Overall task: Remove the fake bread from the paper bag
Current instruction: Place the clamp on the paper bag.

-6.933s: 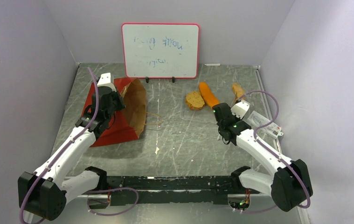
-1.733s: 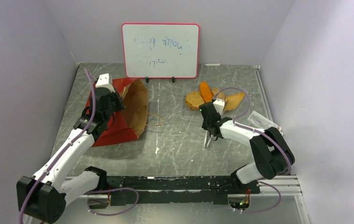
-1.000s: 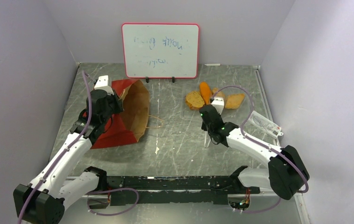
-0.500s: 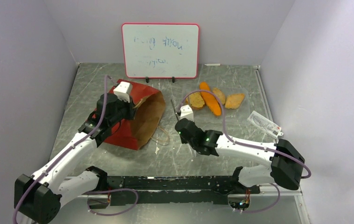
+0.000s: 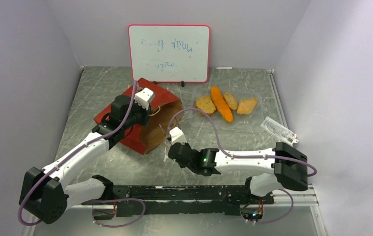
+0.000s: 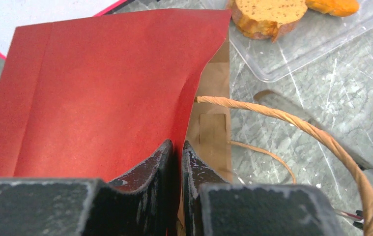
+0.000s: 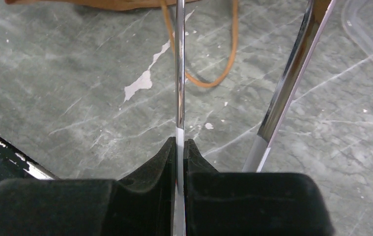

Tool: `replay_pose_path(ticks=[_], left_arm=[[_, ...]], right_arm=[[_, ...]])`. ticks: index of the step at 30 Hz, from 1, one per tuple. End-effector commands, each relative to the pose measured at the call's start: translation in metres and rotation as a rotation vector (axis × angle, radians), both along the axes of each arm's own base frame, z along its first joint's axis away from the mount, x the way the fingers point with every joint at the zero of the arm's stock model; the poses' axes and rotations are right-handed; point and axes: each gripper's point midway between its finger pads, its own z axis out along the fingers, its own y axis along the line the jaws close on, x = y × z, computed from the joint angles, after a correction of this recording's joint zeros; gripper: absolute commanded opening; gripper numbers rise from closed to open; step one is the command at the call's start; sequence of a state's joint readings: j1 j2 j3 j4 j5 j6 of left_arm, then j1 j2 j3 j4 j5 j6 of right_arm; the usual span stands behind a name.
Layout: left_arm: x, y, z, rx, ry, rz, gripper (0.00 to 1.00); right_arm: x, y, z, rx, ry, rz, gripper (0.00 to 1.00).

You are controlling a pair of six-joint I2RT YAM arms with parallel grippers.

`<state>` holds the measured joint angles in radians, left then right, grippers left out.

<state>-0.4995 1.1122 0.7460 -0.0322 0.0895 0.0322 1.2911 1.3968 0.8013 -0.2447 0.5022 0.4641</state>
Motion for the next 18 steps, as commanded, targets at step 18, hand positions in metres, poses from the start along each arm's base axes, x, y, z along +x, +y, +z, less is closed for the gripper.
replay_pose_path(ticks=[18], left_arm=[[-0.031, -0.009, 0.033, -0.053, -0.102, -0.160, 0.07]], right_arm=[[0.025, 0.089, -0.017, 0.001, -0.008, 0.129, 0.00]])
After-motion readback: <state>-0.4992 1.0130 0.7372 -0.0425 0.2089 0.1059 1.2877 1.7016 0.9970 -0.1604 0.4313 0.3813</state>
